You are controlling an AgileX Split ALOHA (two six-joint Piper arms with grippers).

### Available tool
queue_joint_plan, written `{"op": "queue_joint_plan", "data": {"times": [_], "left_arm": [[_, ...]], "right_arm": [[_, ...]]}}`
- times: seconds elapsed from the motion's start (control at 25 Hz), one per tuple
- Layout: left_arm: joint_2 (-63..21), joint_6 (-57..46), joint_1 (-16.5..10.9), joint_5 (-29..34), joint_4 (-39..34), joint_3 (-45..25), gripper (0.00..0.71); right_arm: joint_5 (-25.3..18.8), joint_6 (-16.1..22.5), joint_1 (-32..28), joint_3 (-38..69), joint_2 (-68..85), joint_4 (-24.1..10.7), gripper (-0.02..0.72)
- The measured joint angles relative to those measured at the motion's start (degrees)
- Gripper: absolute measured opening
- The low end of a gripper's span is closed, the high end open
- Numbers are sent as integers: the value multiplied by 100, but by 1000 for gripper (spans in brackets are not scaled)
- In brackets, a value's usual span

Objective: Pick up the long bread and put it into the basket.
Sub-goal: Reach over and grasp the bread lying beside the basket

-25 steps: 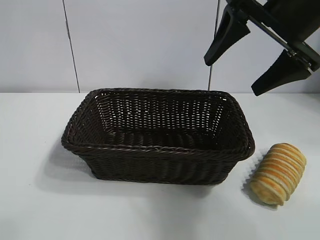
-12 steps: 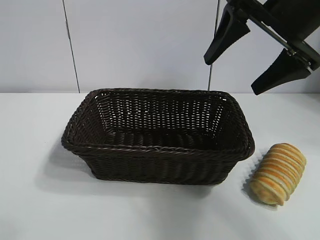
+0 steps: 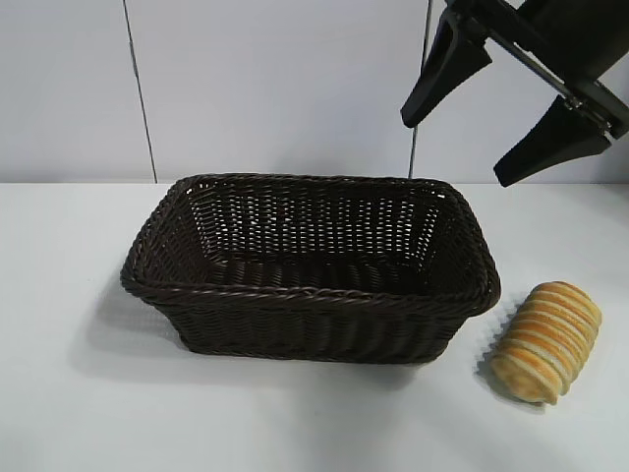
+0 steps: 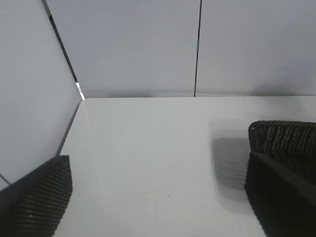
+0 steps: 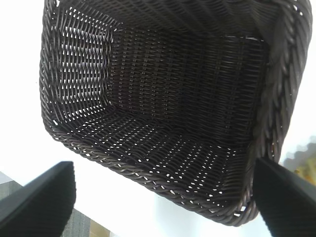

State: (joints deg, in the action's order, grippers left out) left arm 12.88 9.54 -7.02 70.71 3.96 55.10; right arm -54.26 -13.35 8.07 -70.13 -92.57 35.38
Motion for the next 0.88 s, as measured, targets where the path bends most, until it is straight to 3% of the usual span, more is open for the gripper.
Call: {"op": "queue_joint_plan", "data": {"times": [0.4, 0.88], "left_arm": [[-330, -108, 0, 155, 0, -2381, 687], [-330, -108, 0, -281, -5, -2573, 687]], "right_arm": [[6, 0, 0, 0, 0, 0, 695], [69, 0, 0, 0, 0, -5, 695]]}}
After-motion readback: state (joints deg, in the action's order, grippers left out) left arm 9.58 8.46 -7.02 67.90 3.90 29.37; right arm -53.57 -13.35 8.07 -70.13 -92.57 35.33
